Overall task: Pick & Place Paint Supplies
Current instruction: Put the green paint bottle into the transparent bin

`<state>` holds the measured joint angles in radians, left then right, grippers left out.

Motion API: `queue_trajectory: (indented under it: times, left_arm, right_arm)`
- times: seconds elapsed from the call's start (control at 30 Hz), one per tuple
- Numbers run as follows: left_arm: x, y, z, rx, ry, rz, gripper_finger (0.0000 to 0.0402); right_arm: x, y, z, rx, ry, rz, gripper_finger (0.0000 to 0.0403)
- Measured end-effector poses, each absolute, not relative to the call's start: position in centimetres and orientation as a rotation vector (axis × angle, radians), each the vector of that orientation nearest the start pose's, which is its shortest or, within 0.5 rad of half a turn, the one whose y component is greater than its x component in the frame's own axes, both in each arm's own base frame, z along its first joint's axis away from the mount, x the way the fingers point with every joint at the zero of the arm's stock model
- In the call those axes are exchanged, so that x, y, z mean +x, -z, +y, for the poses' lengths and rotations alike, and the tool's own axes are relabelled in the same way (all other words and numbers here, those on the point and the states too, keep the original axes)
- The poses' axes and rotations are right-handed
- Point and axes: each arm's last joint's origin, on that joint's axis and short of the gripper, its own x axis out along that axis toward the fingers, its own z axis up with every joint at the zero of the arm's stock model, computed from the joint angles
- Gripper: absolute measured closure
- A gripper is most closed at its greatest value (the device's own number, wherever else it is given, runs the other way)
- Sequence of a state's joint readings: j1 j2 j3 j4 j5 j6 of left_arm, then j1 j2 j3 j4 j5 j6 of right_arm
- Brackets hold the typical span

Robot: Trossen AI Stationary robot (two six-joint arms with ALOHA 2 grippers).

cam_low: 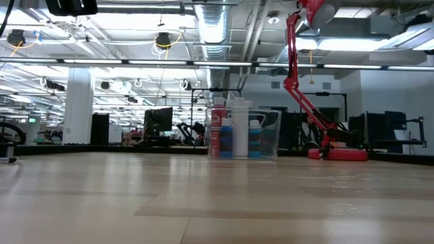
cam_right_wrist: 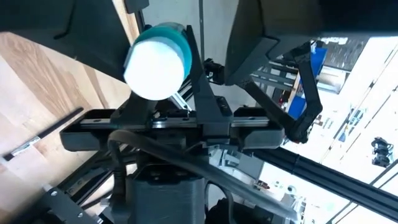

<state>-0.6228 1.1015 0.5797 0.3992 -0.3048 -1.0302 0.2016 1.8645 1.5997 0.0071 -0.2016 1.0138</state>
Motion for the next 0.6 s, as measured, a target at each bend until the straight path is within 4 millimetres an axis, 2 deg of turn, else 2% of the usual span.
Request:
queue_trajectory:
  times: [0.2,0.6]
  left_arm:
    - [19.81,-25.72,-13.14,-0.966,0.229,0.261,0.0285]
    - [19.84,-25.75,-13.09,-0.969,0.221,0.253,0.0285]
  right_arm:
    - [43.13,-32.56,9.46,0.993,-0.236,0.44,0.0146]
    - [43.1,-32.37,9.39,0.962,-0.211,0.444,0.017]
